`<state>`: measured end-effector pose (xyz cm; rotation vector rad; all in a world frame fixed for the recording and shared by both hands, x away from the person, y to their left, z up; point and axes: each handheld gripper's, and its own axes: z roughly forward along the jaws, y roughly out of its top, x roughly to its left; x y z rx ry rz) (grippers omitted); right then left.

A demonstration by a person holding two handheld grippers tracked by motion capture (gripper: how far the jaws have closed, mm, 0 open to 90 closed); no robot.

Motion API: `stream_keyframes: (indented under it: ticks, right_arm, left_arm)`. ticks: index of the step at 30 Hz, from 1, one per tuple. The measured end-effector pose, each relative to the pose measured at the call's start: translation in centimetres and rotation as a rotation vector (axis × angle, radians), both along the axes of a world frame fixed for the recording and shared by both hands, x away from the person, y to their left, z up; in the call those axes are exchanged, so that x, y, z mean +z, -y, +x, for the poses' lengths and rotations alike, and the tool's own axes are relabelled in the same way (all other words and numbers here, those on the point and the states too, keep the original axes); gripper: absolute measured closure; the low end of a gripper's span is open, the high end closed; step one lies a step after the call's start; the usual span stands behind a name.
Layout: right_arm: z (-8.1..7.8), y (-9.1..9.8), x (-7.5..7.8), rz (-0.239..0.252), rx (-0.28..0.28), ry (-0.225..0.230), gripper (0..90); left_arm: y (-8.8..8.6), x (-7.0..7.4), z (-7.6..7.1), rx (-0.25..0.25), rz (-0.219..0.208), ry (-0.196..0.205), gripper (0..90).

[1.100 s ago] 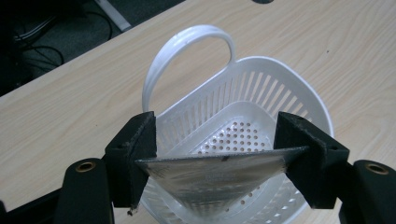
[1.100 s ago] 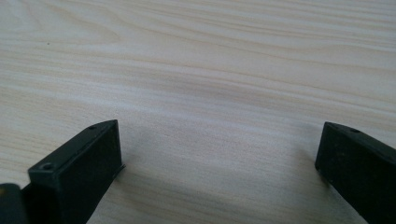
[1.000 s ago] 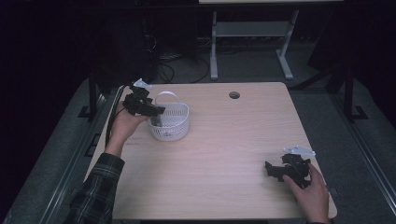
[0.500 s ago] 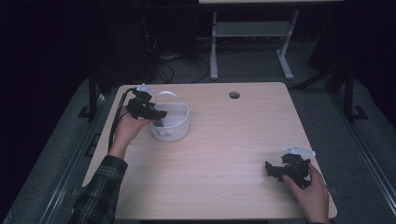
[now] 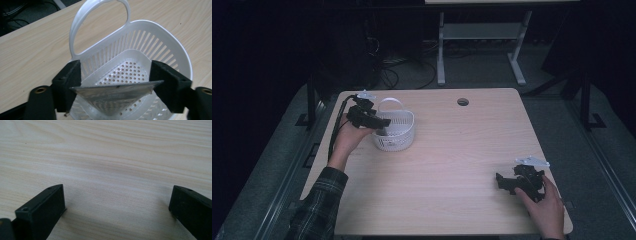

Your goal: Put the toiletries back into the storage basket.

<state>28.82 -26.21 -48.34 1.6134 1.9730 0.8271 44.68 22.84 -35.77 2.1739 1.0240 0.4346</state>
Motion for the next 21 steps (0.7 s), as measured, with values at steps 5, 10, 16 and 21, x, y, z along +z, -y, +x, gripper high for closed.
stream_keyframes:
  ticks: [5,10,16,21]
  right_arm:
    - [0.0,0.0,0.0,-0.001,0.000,0.000,0.0]
    - [0.0,0.0,0.0,0.000,0.000,0.000,0.0]
    - [0.0,0.0,0.0,0.000,0.000,0.000,0.0]
    - [0.0,0.0,0.0,0.000,0.000,0.000,0.0]
  left_arm:
    - [-0.1,0.2,-0.1,0.004,-0.006,0.004,15.2]
    - [-0.4,0.3,-0.1,0.003,-0.001,0.006,13.7]
    - [-0.9,0.9,-0.6,0.002,-0.004,0.012,13.6]
    - [-1.5,1.3,-1.4,-0.003,-0.015,0.000,13.3]
